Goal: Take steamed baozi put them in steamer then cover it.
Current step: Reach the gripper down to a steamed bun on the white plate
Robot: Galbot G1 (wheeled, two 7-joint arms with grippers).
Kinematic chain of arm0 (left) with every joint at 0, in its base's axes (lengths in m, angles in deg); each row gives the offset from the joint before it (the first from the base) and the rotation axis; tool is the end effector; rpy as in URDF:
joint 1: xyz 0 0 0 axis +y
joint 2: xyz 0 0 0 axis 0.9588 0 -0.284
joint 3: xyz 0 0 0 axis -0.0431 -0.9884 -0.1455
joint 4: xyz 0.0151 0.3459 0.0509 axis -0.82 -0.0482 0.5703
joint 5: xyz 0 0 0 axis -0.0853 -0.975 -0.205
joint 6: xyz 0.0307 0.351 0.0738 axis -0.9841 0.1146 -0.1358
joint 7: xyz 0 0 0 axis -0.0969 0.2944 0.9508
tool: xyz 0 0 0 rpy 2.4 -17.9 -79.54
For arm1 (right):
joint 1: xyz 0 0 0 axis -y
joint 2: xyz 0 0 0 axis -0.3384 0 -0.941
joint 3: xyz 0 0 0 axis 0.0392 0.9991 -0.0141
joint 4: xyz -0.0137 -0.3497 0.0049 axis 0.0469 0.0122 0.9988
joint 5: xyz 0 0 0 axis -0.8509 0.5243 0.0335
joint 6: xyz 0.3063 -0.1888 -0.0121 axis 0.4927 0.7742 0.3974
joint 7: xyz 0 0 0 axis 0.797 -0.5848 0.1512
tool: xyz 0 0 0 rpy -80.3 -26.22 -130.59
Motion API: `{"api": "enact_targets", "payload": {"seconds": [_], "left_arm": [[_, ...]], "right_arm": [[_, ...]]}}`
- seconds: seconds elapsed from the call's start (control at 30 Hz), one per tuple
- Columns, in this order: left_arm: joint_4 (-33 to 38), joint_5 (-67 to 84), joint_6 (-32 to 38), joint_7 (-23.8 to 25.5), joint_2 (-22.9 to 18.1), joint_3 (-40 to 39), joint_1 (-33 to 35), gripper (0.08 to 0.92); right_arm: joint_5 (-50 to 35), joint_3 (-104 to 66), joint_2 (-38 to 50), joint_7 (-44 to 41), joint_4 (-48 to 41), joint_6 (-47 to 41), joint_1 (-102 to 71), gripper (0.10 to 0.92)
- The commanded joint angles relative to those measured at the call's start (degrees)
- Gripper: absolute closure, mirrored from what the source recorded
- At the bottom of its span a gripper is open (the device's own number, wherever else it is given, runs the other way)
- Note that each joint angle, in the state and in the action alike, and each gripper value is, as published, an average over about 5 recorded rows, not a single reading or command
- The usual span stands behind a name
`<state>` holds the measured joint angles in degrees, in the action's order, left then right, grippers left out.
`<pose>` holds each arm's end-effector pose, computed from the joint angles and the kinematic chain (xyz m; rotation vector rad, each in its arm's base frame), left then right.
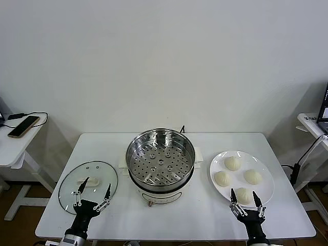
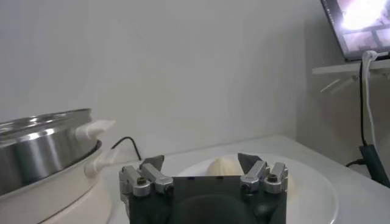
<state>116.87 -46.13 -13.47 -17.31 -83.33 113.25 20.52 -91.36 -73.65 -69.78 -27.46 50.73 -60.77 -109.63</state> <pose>0.1460 0.0826 -0.3564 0.2028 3.0832 0.4766 0.1319 -0.0881 -0.3675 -0.1874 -3.0820 -0.1935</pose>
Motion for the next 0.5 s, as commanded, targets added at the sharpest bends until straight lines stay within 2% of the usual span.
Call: {"api": "enact_targets", "payload": {"seconds": [0.03, 0.17, 0.33, 0.5], "left_arm": [[0.79, 0.27, 0.76, 0.12, -0.52, 0.08, 0.21, 0.177], [1.82, 0.42, 1.12, 0.09, -0.75, -0.39, 0.55, 0.177], [2.92, 0.37, 1.04, 0.04, -1.10, -1.01, 0.31, 0.177], [3.95, 0.41, 1.13, 0.04, -1.22, -1.45, 0.42, 0.177]], "right_arm": [[-1.04, -1.67, 2.77, 4.25, 0.07, -5.34, 5.13, 0.203], [-6.01, -2.55, 8.23, 6.60, -3.01, -10.11, 15.55, 0.203], [-14.86, 1.69, 16.75, 8.07, -12.61, -14.66, 34.36, 0.203], [-22.22, 14.65, 25.11, 1.01, -26.66, -15.66, 51.33, 0.203]]}}
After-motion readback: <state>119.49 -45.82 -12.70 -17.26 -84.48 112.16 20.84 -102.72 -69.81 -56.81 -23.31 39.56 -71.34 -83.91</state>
